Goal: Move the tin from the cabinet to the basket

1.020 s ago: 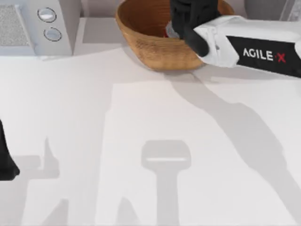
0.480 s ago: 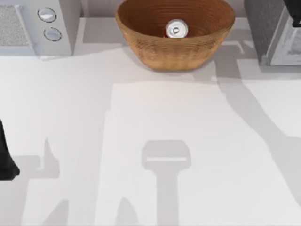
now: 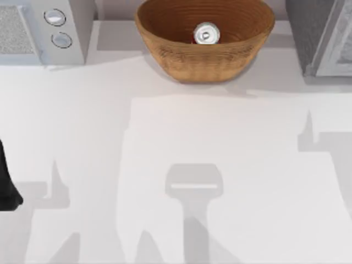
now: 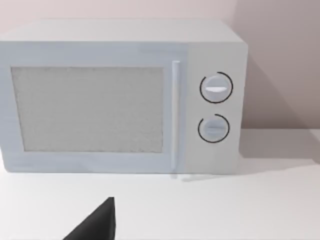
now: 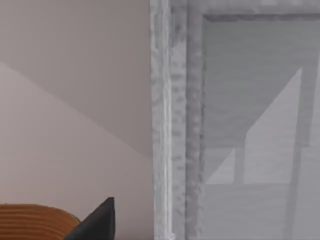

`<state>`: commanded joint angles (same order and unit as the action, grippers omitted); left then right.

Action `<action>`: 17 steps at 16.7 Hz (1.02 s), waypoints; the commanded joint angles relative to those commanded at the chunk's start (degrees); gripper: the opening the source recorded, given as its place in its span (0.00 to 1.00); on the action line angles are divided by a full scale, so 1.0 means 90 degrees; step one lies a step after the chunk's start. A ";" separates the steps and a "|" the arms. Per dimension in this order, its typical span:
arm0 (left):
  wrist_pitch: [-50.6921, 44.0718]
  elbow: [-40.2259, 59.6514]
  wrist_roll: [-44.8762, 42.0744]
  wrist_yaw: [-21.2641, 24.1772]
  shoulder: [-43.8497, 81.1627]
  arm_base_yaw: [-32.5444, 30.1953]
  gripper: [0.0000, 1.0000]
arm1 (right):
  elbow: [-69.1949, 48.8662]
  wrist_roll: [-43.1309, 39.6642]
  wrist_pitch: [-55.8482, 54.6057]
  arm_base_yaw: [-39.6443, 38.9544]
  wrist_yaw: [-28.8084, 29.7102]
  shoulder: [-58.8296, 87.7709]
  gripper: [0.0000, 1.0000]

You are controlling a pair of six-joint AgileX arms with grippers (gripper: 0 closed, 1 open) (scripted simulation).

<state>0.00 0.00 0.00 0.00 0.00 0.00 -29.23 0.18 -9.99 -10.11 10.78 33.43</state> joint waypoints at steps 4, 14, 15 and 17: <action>0.0000 0.0000 0.0000 0.0000 0.0000 0.0000 1.00 | 0.1935 -0.0007 0.0612 0.0628 -0.0670 -0.2262 1.00; 0.0000 0.0000 0.0000 0.0000 0.0000 0.0000 1.00 | 0.3248 -0.0020 0.1110 0.1123 -0.1198 -0.3714 1.00; 0.0000 0.0000 0.0000 0.0000 0.0000 0.0000 1.00 | 0.3238 -0.0019 0.1101 0.1104 -0.1188 -0.3688 1.00; 0.0000 0.0000 0.0000 0.0000 0.0000 0.0000 1.00 | 0.3207 -0.0018 0.1024 0.1178 -0.1261 -0.3610 1.00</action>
<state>0.00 0.00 0.00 0.00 0.00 0.00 -0.37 0.01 -0.78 0.49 -0.57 0.94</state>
